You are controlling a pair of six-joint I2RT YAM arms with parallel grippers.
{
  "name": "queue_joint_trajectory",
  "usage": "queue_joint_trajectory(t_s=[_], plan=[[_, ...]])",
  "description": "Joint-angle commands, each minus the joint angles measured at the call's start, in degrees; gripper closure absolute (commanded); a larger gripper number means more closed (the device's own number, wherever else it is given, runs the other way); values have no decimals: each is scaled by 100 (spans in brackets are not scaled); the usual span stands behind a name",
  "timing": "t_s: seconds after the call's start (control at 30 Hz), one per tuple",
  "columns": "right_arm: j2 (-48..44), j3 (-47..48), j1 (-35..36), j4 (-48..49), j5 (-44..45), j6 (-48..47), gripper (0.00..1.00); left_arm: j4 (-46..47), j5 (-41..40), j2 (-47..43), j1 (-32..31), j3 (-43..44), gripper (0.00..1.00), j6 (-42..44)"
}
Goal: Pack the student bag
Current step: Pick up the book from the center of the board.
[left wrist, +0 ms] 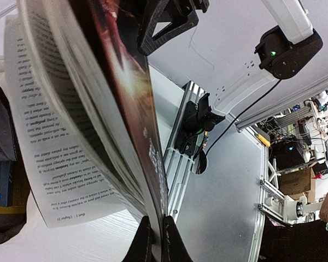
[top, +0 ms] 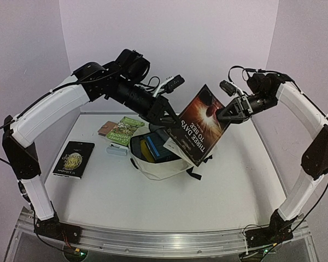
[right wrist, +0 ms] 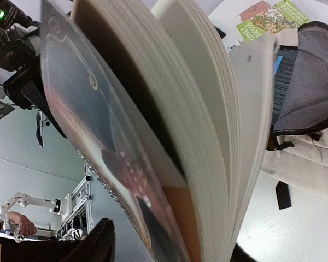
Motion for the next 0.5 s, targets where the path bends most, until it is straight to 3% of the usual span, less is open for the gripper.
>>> queue_joint_trajectory(t_s=[0.0,0.1,0.13,0.3,0.47], plan=[[-332,173,203,-747,-398,28,69,712,-488,-399,110,-217,100,-183],[-287,265,200,-378,-365,493,95,892,-937,-574,294,-525,92,-585],[-257,313,193,-229,-361,655,99,989,-1100,-657,362,-631,85,-736],[-162,464,115,914,-450,1973,100,1585,-2083,-1304,632,-1559,30,-1605],[16,743,78,2291,-223,3461,100,2668,-2727,-2238,775,-3054,4,-2692]])
